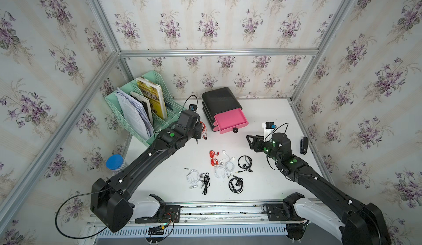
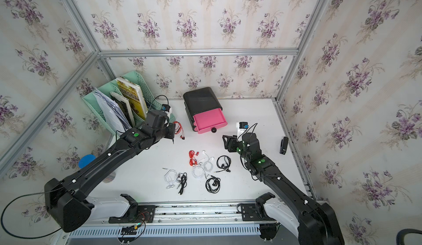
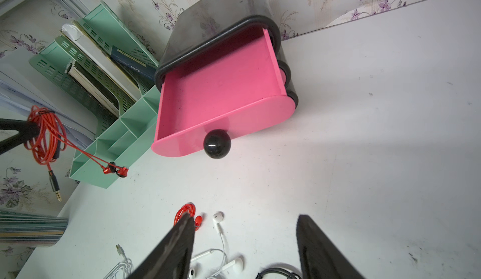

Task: Place the wired earphones into the drawer by color
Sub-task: Place the wired earphones in the drawer.

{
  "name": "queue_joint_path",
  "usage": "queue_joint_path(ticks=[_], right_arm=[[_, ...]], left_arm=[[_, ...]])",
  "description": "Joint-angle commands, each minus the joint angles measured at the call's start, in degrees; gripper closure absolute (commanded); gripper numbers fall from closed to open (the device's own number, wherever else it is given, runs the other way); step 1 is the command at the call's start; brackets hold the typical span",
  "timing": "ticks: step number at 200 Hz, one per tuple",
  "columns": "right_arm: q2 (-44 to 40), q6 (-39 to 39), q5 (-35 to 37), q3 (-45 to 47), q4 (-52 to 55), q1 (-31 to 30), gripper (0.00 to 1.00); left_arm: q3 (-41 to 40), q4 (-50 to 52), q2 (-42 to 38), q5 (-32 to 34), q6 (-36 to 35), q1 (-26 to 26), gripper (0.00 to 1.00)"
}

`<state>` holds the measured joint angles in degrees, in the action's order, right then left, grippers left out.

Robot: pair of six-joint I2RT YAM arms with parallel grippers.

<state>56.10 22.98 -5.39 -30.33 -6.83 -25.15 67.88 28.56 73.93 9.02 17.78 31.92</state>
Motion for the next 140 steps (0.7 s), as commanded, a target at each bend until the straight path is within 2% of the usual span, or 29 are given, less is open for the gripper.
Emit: queue_joint_path(ticks=[1, 28, 66, 115, 140], right_arm=[[-0.51, 0.48, 0.72, 0.09, -1.56, -0.04, 0.33], [-1.00, 0.48, 0.89, 0.00, -1.52, -0.01, 0.33], [-1.90, 0.79, 1.42, 0.25, -1.43, -0.04, 0.34], [-3.67, 0.75, 2.55, 0.58, -1.08, -0.04, 0.34], [-4.76, 0.55, 3.25, 0.95, -1.08, -0.03, 0.33]], left_arm=[[0.97, -0.79, -1.48, -0.05, -2.20, 0.40, 1.00], [2.52, -2.75, -1.97, -1.22, -3.09, 0.77, 1.00], [6.99, -4.17, 1.17, -2.67, -3.54, 1.64, 1.00], [12.26, -7.22, 6.75, -4.22, -4.24, 2.77, 1.00], [15.27, -8.24, 12.53, -5.14, -4.69, 3.04, 1.00]])
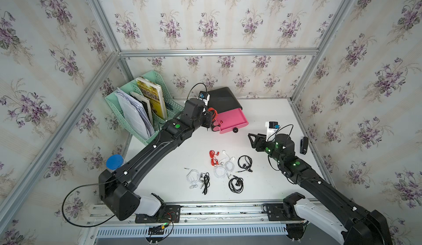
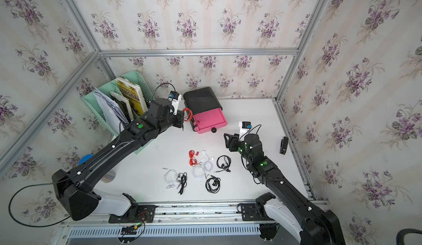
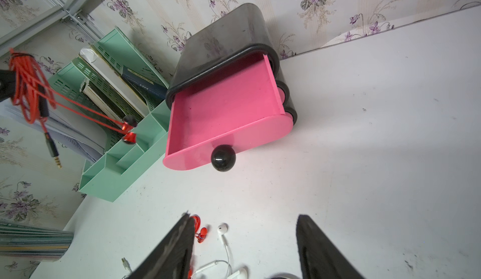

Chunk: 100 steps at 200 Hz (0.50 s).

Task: Place the wired earphones into the drawer by color
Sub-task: Place the wired earphones in the drawer.

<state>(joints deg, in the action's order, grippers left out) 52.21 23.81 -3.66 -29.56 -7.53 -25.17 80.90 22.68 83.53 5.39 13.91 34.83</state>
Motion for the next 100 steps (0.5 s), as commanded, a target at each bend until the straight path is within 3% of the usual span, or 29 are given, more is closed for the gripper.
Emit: queue_joint_path(ticks=[1, 100], right_arm=[[-0.96, -0.31, 1.54, 0.20, -0.38, -0.03, 0.33], [-4.72, -1.66, 3.83, 2.20, 0.67, -0.03, 0.33]], left_arm=[[2.37, -2.41, 3.03, -1.56, -0.82, 0.14, 1.00], [12.11, -2.51, 17.44, -4.50, -1.08, 1.54, 1.00]])
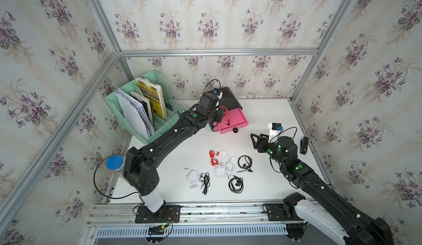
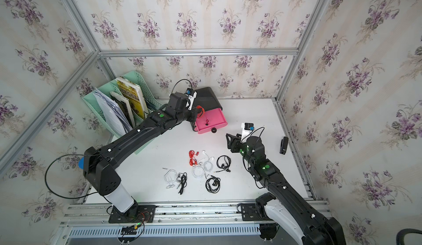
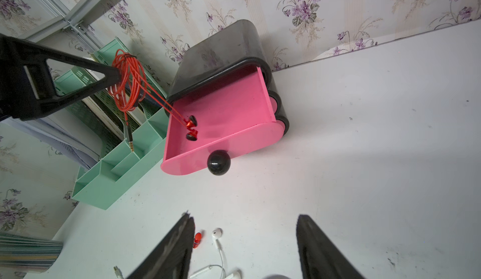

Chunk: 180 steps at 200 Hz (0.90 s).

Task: Place the wired earphones into the drawer by color
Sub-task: Place the wired earphones in the drawer.

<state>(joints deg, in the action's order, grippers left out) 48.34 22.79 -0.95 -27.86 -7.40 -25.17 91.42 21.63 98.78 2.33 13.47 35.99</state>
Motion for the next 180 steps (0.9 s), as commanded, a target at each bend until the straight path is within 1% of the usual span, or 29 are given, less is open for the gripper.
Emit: queue_joint_path(ticks=[1, 52, 89, 93, 97, 118, 131, 147, 151, 167, 180], right_arm=[[-0.91, -0.64, 1.12, 0.51, 0.54, 0.00, 0.33], [-2.50, -0.81, 1.48, 1.40, 1.05, 0.02, 0.33], [-3.28, -0.81, 1.66, 1.58, 1.31, -0.02, 0.33], [-3.26, -0.80, 1.65, 1.58, 1.38, -0.03, 0.33], [-3.34, -0.81, 1.61, 1.58, 1.39, -0.02, 0.33], [-3.50, -0.81, 1.43, 1.49, 1.44, -0.03, 0.33], [-3.66, -0.98, 1.01, 1.42, 1.25, -0.01, 0.33], [-3.70, -1.08, 0.18, 1.32, 1.23, 0.02, 0.33], [-3.73, -1.16, -0.28, 1.25, 1.23, -0.01, 0.33], [-3.69, -1.34, -2.11, 0.92, 1.25, 0.02, 0.33], [-3.60, -1.51, -3.85, 0.58, 1.55, 0.03, 0.33]], left_arm=[[1.63, -1.48, 2.33, -1.44, -0.64, 0.43, 1.00], [5.50, -0.36, 8.52, -2.24, -0.75, 1.01, 1.00], [7.13, 0.39, 10.91, -2.18, -0.76, 1.08, 1.00], [7.19, 0.51, 11.06, -2.11, -0.78, 1.09, 0.99], [7.34, 0.60, 11.20, -2.07, -0.69, 1.06, 0.96], [7.47, 0.96, 11.27, -1.47, -0.32, 1.03, 0.77], [7.49, 1.15, 11.00, -1.04, -0.19, 1.10, 0.58], [7.89, 1.92, 10.57, -0.68, -0.20, 1.04, 0.46], [8.01, 2.28, 10.43, -0.51, -0.25, 1.02, 0.40], [8.06, 3.14, 9.16, 0.08, -0.05, 1.09, 0.30], [6.88, 3.01, 7.10, 0.39, 0.53, 1.10, 0.19]])
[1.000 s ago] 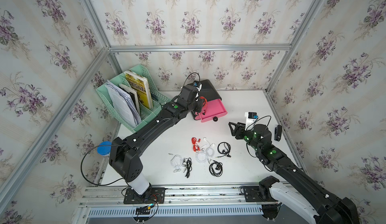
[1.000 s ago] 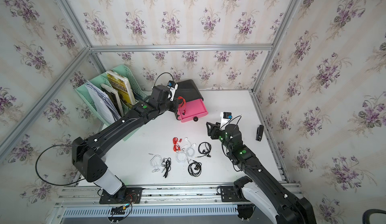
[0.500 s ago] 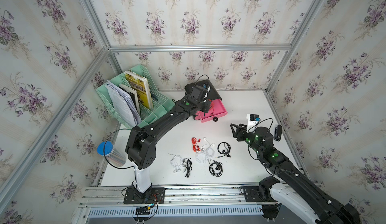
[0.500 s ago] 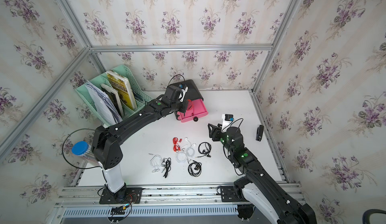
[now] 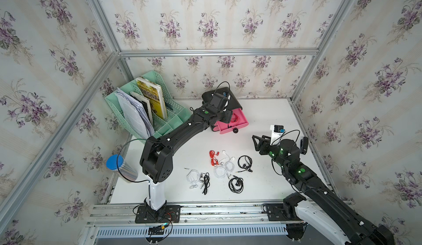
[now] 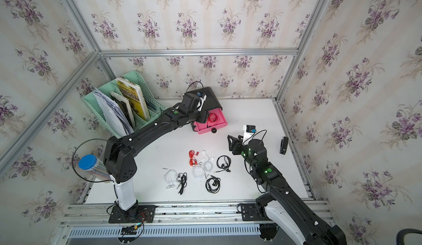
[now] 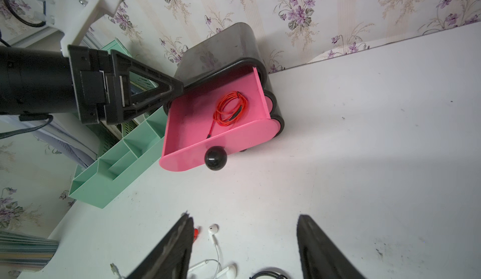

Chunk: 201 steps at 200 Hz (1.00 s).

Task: Place the wired earphones into the drawer by color
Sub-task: Place the wired earphones in the drawer, then pick up the wired earphones from the center of the board.

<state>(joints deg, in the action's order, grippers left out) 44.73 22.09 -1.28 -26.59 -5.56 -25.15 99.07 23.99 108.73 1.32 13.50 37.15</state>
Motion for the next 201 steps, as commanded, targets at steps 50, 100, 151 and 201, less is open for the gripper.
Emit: queue_joint_path(ticks=[50, 100, 151, 201], right_arm=[[2.64, 0.11, -13.03, -2.48, 1.41, -0.09, 0.33], [6.76, 2.16, -15.82, -2.87, 3.35, -4.20, 0.35], [7.35, 5.70, -10.78, -0.58, 0.99, -4.74, 0.35], [7.25, 7.43, -7.92, -0.24, -0.28, -4.69, 0.35]], left_arm=[[-10.98, -0.96, -15.45, 4.08, 3.26, -0.06, 0.01], [-27.06, -0.96, -29.97, 5.80, 6.66, -0.06, 0.01], [-40.67, 1.44, -37.72, 3.31, 13.44, -0.13, 0.01], [-49.05, -3.52, -35.94, -1.68, 22.47, 0.36, 0.01]])
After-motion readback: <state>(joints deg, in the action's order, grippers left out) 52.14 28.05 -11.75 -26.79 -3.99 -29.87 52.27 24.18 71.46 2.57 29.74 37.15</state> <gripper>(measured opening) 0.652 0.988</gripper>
